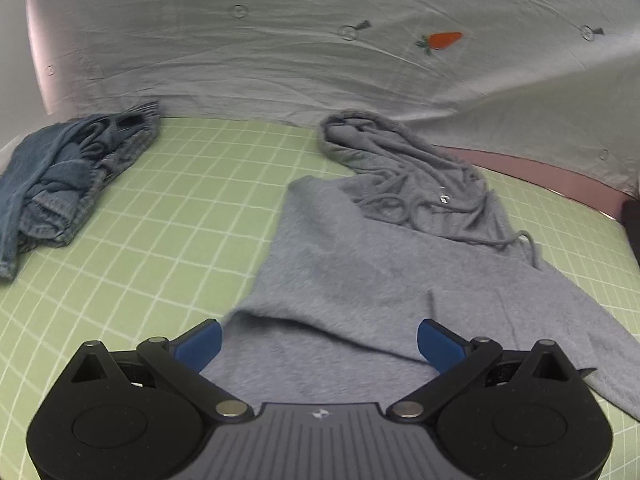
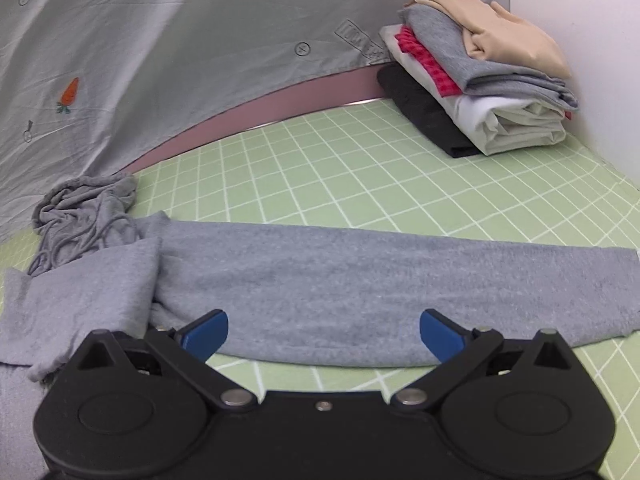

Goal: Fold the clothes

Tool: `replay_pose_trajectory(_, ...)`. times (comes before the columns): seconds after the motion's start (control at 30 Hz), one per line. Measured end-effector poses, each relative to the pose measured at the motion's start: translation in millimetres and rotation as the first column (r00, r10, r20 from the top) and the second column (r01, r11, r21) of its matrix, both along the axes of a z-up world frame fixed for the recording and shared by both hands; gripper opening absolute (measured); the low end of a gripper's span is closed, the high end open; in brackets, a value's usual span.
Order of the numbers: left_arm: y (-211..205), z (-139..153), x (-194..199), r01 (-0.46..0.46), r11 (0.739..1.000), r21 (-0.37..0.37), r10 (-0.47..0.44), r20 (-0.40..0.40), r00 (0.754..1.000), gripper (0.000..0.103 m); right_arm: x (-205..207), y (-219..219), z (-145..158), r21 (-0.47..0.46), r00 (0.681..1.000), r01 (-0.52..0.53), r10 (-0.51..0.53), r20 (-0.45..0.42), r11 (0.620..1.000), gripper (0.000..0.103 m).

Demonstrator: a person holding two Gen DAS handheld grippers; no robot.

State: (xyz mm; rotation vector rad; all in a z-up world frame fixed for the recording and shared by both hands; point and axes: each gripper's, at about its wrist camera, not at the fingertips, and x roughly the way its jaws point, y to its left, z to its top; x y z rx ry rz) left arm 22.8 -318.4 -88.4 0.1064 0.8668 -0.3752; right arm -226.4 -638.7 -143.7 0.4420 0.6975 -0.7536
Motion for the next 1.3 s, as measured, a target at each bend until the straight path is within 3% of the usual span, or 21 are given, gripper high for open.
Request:
replay_pose_trajectory(0.17, -52, -17, 16, 0.14, 0.99, 0.022, -0.139, -0.054, 0.989, 0.083, 6, -32, -18, 0.055, 0.998, 0.047, -0.045, -0.047, 0.997, 0.103)
replay_pose_trajectory(0.3, -75, -38, 31, 0.217, 0.976, 0.003, -0.214, -0.138, 0.967, 0.059, 6, -42, -26, 0.059, 0.995, 0.079, -0.076, -0.058, 0.995, 0.103)
replay_pose_trajectory(0.47, -92, -52, 35, 0.297, 0.955, 0.014, -0.291, -0.175, 0.941, 0.041, 3, -43, -35, 0.082, 0.99, 0.116, -0.108, -0.087, 0.99, 0.103)
replay_pose_trajectory(0.53, -97, -54, 35, 0.32, 0.947, 0.02, -0.311, -0.176, 0.934, 0.021, 5, -40, -36, 0.063, 0.988, 0.111, -0.104, -0.111, 0.992, 0.103)
replay_pose_trajectory(0.63, -99, -54, 36, 0.331, 0.943, 0.022, -0.323, -0.167, 0.932, 0.007, 10, -37, -38, 0.039, 0.984, 0.102, -0.095, -0.148, 0.994, 0.103)
replay_pose_trajectory(0.77, -93, -42, 35, 0.313, 0.949, 0.031, -0.306, -0.135, 0.942, 0.006, 13, -35, -39, 0.022, 0.982, 0.088, -0.083, -0.171, 0.996, 0.103)
replay_pose_trajectory(0.93, -70, -7, 41, 0.263, 0.964, 0.046, -0.261, -0.052, 0.964, 0.005, 13, -35, -38, 0.023, 0.982, 0.082, -0.077, -0.171, 0.996, 0.103)
replay_pose_trajectory(1.0, -55, 6, 51, 0.222, 0.974, 0.052, -0.221, -0.021, 0.975, 0.005, 13, -35, -38, 0.02, 0.983, 0.081, -0.077, -0.17, 0.996, 0.103)
replay_pose_trajectory(1.13, -24, 8, 80, 0.098, 0.986, 0.137, -0.104, 0.034, 0.994, 0.007, 13, -34, -38, 0.016, 0.983, 0.081, -0.078, -0.168, 0.997, 0.103)
replay_pose_trajectory(1.2, -12, -1, 94, 0.017, 0.983, 0.182, -0.024, 0.038, 0.999, 0.013, 13, -34, -39, 0.014, 0.983, 0.081, -0.078, -0.167, 0.997, 0.103)
replay_pose_trajectory(1.27, -4, -7, 102, -0.049, 0.972, 0.23, 0.041, 0.039, 0.998, 0.03, 13, -34, -39, 0.013, 0.983, 0.081, -0.077, -0.167, 0.997, 0.103)
replay_pose_trajectory(1.3, -2, -7, 100, -0.052, 0.974, 0.22, 0.045, 0.037, 0.998, 0.044, 13, -34, -39, 0.012, 0.983, 0.081, -0.077, -0.166, 0.997, 0.103)
